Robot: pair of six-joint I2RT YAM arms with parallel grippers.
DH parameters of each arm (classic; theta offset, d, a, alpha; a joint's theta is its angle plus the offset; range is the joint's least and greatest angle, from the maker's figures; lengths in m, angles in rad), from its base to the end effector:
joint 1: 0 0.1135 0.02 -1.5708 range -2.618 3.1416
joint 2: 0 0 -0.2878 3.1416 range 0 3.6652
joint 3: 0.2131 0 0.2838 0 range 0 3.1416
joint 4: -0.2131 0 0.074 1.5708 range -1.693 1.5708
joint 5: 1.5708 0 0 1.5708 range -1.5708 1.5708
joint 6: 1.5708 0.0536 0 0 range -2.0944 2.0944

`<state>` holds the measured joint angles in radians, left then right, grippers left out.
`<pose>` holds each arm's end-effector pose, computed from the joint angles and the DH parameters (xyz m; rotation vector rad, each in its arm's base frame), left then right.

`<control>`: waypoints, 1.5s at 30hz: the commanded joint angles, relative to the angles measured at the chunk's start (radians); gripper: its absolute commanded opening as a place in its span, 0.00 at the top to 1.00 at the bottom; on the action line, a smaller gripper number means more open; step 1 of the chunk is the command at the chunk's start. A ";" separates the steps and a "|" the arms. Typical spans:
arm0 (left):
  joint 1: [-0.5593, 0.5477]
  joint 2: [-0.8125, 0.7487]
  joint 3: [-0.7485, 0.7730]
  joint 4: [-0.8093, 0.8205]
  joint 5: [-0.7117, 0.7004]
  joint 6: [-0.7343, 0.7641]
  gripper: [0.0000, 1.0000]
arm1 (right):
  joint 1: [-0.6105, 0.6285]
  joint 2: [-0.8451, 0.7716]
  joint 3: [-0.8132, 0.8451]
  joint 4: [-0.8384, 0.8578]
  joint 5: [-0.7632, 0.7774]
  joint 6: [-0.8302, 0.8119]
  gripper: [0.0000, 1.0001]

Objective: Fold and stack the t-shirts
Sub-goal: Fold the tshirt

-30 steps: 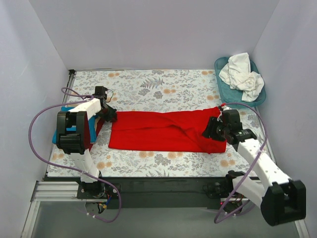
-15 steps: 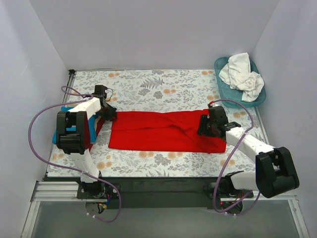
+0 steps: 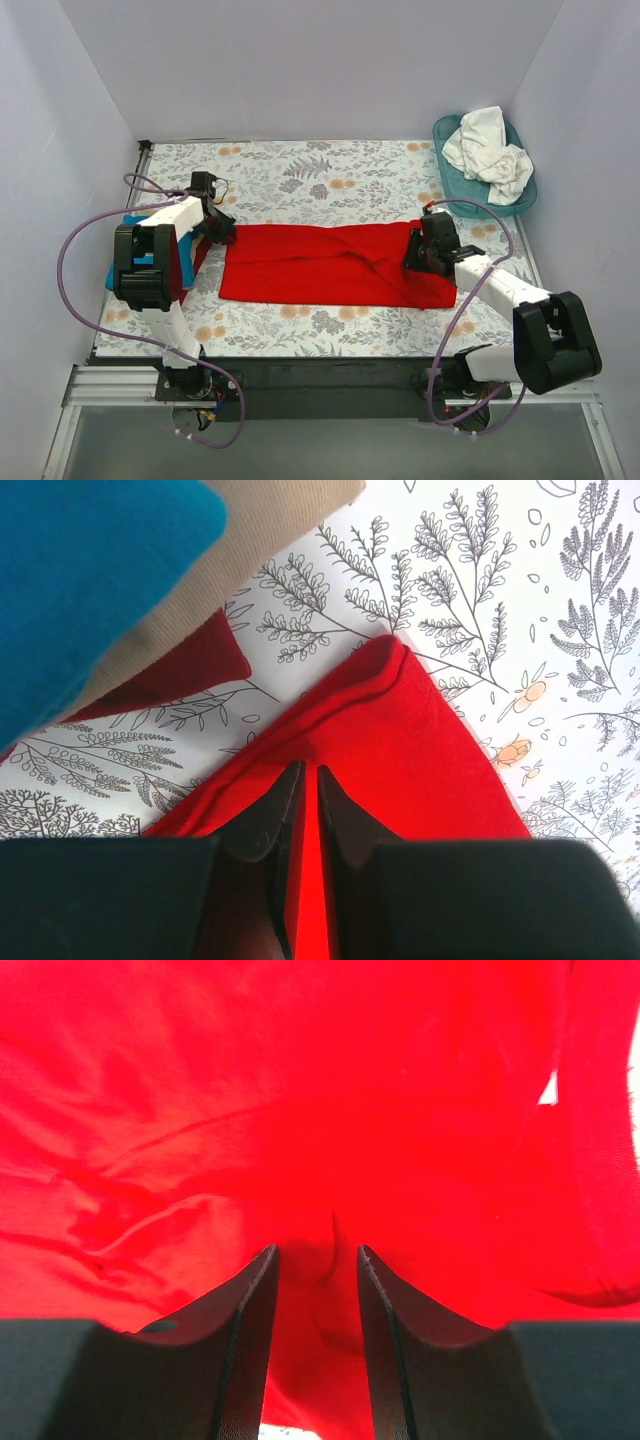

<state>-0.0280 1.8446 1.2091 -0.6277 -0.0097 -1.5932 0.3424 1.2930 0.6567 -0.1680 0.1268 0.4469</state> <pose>0.3952 -0.0106 0.1526 -2.0505 2.0590 -0.3168 0.2736 0.0903 0.1821 0.1850 2.3716 0.2293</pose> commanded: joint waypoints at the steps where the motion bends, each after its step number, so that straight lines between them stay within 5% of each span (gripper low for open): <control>1: 0.007 -0.012 0.027 -0.010 0.008 0.009 0.92 | 0.000 0.063 0.024 0.038 -0.015 0.012 0.57; 8: 0.007 -0.010 0.029 -0.012 0.008 0.009 0.92 | 0.015 0.097 0.026 0.073 -0.047 0.015 0.57; 15: 0.007 -0.008 0.026 -0.012 0.002 0.010 0.92 | 0.050 0.066 0.032 0.074 -0.064 0.019 0.89; 19: 0.007 -0.010 0.023 -0.012 0.002 0.009 0.92 | 0.066 0.045 0.038 0.079 -0.090 0.004 0.99; 39: 0.005 -0.039 0.012 0.006 0.051 0.038 0.90 | 0.306 0.085 0.066 0.076 -0.148 -0.082 0.99; 41: -0.013 -0.067 0.006 0.028 0.057 0.088 0.80 | 0.308 0.052 0.049 0.071 -0.141 -0.067 0.98; 45: -0.090 -0.117 0.050 0.074 0.131 0.211 0.68 | 0.306 -0.081 0.043 0.007 -0.075 -0.057 0.75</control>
<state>-0.0544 1.8191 1.2102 -0.5987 0.0547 -1.4879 0.6518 1.3239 0.6971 -0.1242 -0.0116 0.3840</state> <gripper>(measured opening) 0.294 0.210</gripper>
